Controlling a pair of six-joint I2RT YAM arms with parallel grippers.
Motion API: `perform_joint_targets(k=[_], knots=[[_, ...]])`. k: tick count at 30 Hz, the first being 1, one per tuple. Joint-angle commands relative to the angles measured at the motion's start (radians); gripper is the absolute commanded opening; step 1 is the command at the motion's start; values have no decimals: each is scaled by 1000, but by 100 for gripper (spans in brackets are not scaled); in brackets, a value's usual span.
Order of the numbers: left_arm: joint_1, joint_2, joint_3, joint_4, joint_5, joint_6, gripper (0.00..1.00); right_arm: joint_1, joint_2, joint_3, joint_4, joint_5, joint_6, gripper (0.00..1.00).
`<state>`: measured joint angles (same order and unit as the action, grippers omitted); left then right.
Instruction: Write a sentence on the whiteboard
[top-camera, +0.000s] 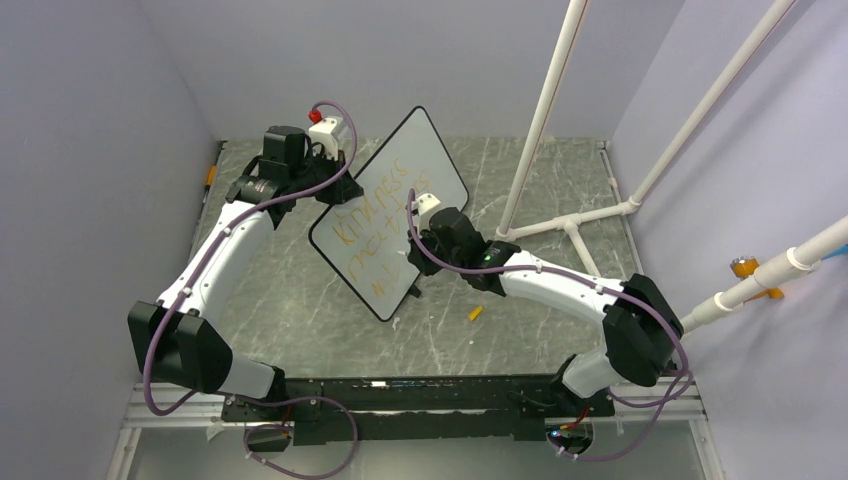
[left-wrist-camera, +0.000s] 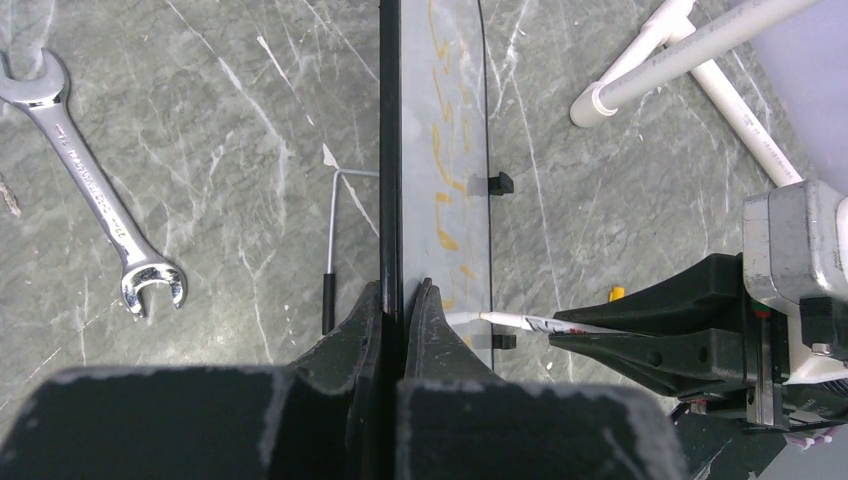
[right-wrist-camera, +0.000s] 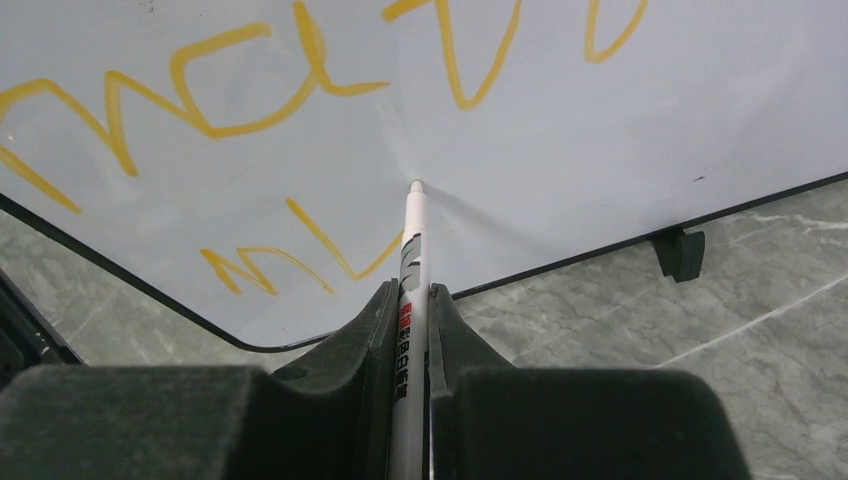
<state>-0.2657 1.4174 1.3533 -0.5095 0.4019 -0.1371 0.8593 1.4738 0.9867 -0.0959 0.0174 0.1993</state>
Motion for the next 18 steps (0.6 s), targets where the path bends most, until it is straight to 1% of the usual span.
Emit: perform_joint_targets(k=[1, 8, 12, 18], knots=[[0, 40, -26, -166, -246, 166, 0, 3, -6, 14, 75, -51, 0, 0], [1, 42, -25, -165, -246, 166, 0, 3, -4, -60, 91, -71, 25, 0], [0, 43, -26, -168, -247, 166, 0, 3, -11, -109, 132, -81, 46, 0], [1, 41, -26, -166, -245, 166, 0, 3, -28, -142, 125, -43, 55, 0]])
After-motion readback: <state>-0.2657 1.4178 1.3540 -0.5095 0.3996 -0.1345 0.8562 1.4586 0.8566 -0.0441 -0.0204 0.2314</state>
